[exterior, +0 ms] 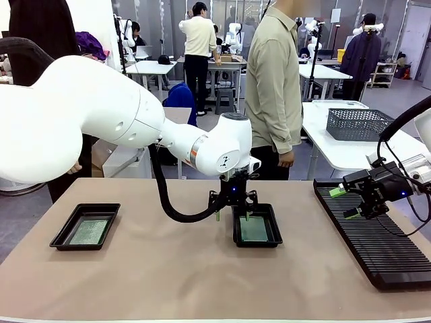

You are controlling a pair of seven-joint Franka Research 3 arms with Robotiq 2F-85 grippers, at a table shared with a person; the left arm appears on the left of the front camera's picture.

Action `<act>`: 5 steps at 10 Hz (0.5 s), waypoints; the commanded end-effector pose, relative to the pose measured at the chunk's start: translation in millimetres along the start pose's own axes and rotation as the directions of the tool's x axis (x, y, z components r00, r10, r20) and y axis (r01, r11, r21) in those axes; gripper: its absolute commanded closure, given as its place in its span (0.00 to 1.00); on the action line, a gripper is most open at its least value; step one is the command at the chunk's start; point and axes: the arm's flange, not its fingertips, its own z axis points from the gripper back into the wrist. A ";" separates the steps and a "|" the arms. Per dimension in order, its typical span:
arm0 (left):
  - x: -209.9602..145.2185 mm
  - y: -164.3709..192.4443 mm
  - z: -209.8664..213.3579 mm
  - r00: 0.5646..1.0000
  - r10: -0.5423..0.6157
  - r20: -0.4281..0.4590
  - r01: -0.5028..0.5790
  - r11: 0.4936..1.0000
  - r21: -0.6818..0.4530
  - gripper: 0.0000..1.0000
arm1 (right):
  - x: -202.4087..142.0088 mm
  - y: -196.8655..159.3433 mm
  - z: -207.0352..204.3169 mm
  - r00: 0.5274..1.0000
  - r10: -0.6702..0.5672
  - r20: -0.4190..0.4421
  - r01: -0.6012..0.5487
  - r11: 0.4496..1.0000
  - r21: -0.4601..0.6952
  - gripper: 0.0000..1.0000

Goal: Inspect and transfer BCBs to ESD trays.
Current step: Pick up the ESD tray and place it on the left side of the table.

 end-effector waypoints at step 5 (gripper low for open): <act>2.4 7.5 6.4 1.000 -0.002 -0.014 0.002 1.000 -0.016 0.08 | -0.1 1.7 -0.4 1.000 -0.019 0.014 0.019 1.000 -0.012 0.00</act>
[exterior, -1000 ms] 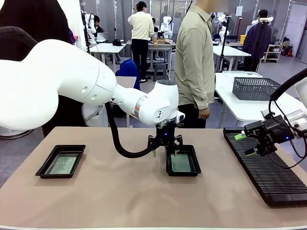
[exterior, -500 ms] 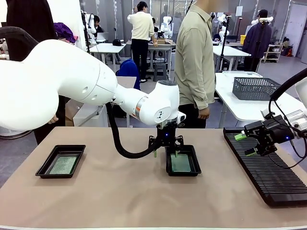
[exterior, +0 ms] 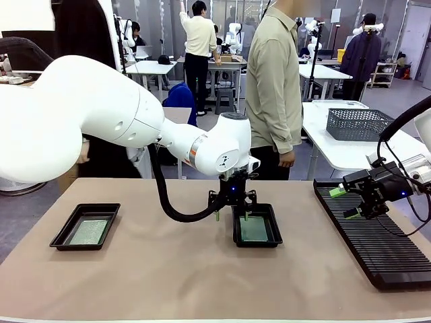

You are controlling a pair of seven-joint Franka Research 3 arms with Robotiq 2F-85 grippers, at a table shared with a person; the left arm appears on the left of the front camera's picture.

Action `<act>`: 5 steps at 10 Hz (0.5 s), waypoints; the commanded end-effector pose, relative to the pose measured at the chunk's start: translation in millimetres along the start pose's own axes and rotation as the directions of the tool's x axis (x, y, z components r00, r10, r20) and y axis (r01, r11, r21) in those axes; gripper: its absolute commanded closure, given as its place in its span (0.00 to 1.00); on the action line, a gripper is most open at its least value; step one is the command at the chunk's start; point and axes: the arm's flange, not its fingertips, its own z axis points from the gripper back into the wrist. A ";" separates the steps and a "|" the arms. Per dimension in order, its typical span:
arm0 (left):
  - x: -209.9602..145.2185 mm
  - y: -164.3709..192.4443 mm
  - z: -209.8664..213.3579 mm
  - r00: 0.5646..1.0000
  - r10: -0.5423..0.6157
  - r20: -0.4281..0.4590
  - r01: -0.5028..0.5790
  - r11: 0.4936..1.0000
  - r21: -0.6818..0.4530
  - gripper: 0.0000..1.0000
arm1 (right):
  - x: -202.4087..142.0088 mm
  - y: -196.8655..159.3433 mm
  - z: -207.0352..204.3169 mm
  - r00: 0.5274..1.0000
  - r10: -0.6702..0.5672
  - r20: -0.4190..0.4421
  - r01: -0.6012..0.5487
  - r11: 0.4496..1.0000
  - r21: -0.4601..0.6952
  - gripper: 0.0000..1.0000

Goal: Inspect and transfer BCBs to ESD trays.
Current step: Pick up the ESD tray and place it on the left side of the table.

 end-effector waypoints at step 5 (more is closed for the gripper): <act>6.4 2.5 -3.2 1.000 -0.009 -0.014 0.009 1.000 -0.020 0.20 | -0.1 1.7 -0.5 1.000 -0.019 0.014 0.019 1.000 -0.012 0.00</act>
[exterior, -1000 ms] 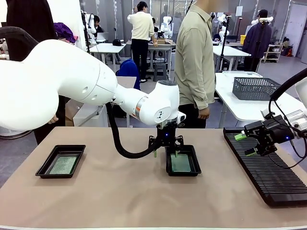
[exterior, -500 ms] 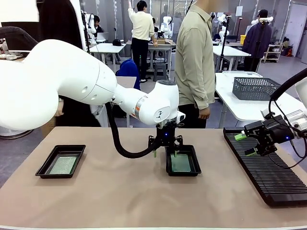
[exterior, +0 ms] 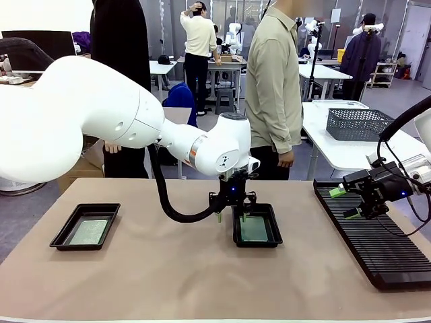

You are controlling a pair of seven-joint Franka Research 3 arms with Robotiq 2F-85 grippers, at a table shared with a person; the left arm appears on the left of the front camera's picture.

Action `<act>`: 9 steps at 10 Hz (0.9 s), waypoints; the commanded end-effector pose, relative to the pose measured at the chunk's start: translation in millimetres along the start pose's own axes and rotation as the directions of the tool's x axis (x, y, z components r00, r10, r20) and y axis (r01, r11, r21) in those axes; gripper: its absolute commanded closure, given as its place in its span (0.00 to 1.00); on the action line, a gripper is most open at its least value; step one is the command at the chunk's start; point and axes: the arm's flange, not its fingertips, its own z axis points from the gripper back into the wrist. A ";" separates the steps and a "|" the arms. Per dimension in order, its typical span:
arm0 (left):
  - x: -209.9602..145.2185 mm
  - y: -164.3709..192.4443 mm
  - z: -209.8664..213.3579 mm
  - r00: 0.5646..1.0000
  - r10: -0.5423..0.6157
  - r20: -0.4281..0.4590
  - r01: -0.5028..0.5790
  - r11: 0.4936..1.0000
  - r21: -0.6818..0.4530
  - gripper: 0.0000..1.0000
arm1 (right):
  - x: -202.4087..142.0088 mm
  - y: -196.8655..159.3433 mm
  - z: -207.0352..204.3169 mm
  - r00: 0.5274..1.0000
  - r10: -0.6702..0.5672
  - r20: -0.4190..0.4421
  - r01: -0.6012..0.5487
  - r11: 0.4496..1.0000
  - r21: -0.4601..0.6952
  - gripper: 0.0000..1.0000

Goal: Inspect and transfer BCBs to ESD trays.
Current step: Pick up the ESD tray and place it on the left side of the table.

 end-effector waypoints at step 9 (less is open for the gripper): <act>6.9 6.0 -2.5 1.000 -0.003 -0.001 0.003 1.000 -0.026 0.54 | -0.1 1.7 -0.5 1.000 -0.019 0.014 0.019 1.000 -0.012 0.00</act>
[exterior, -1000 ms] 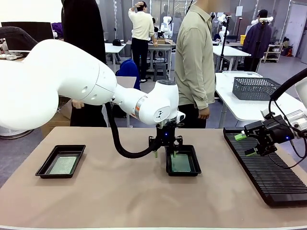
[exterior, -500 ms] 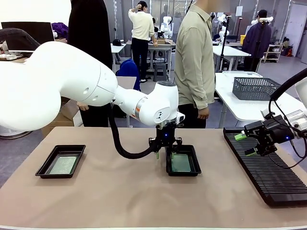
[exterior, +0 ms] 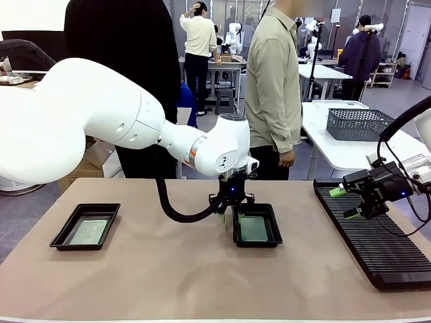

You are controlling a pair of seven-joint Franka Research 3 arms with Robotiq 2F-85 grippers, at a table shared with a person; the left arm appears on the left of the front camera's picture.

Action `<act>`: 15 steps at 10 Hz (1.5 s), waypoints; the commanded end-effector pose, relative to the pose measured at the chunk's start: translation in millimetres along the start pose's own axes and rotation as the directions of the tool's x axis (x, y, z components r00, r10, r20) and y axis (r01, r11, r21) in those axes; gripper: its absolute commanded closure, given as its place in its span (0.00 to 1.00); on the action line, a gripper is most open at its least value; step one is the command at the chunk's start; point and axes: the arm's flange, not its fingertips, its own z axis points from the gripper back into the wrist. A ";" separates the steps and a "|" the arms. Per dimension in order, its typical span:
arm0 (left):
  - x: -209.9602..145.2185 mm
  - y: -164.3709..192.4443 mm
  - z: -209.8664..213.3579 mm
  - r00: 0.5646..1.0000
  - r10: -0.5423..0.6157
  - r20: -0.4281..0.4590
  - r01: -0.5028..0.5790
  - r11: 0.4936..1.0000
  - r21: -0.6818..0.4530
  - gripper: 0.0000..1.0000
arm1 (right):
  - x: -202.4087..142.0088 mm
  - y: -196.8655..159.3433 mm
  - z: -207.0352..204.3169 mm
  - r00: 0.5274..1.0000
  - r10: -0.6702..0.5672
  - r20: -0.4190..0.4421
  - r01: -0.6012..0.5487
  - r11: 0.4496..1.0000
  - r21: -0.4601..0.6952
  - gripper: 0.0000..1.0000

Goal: Inspect and transfer BCBs to ESD trays.
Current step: Pick up the ESD tray and place it on the left side of the table.

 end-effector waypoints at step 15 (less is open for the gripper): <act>-0.2 4.5 -3.4 1.000 -0.015 0.000 0.015 0.999 -0.044 1.00 | -0.1 1.7 -0.5 1.000 -0.019 0.014 0.019 1.000 -0.012 0.00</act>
